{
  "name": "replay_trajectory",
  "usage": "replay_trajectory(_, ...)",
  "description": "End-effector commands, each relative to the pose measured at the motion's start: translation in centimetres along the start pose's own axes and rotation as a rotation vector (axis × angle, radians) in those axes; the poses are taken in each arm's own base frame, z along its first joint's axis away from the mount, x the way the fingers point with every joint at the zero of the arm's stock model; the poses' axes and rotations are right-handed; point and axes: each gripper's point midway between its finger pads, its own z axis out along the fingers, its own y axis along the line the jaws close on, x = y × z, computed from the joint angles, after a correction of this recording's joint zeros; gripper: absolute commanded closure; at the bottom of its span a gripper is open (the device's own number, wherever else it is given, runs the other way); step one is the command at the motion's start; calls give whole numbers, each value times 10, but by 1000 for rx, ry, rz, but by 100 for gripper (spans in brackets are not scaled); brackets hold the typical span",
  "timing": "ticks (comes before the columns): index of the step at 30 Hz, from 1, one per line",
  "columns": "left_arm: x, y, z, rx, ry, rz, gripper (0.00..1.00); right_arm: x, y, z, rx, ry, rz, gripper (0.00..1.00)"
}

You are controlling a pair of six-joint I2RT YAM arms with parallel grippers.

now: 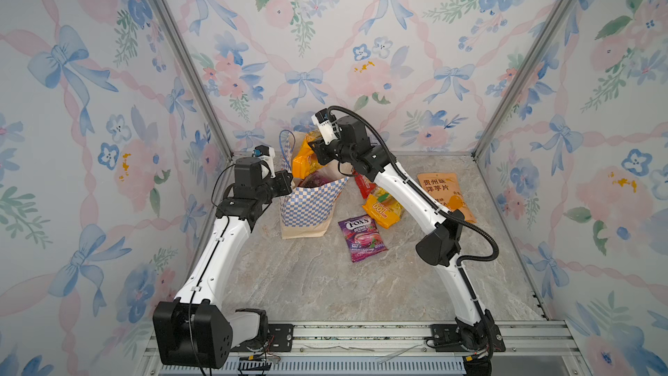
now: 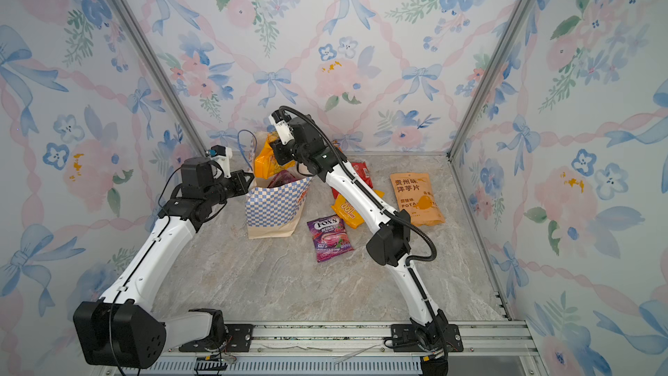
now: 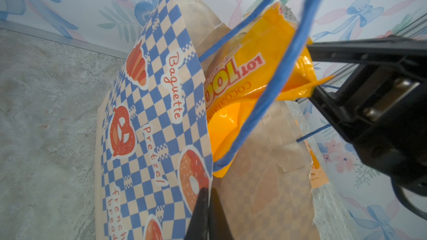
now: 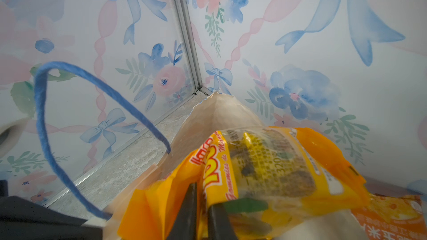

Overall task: Place the snacks into the paper bag
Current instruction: Place the snack in the paper bag, then pick up the snack at the center of the table.

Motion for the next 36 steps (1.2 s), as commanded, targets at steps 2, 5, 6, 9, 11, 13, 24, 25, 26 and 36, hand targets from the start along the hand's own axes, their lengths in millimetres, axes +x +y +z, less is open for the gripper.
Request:
replay_trajectory(2, 1, 1, -6, 0, -9, 29, 100, -45, 7, -14, -38, -145, -7, 61)
replay_trajectory(5, 1, 2, -5, 1, -6, 28, 100, -46, 9, -15, -46, -142, -4, 53)
replay_trajectory(6, 2, 2, -5, 2, -4, 27, 100, -46, 9, -16, -47, -142, -5, 52)
replay_trajectory(9, 3, 3, -3, -1, 1, 26, 100, -51, 12, -24, -47, -142, -11, 49)
replay_trajectory(11, 4, 5, -2, -4, 4, 24, 100, -57, 15, -32, -48, -148, -20, 47)
replay_trajectory(13, 4, 6, -1, -5, 6, 24, 100, -64, 18, -41, -50, -158, -30, 45)
replay_trajectory(24, 1, 5, -2, -3, -2, 14, 100, -66, 37, -120, 19, -27, -60, 17)
replay_trajectory(25, 1, 5, -2, -1, -1, 12, 100, -58, 37, -127, 28, 5, -56, 15)
replay_trajectory(26, 1, 5, -2, 0, -2, 12, 100, -50, 36, -134, 41, 39, -53, 13)
replay_trajectory(36, -1, 3, -4, 0, -10, 12, 100, 9, 25, -190, 110, 158, 14, 3)
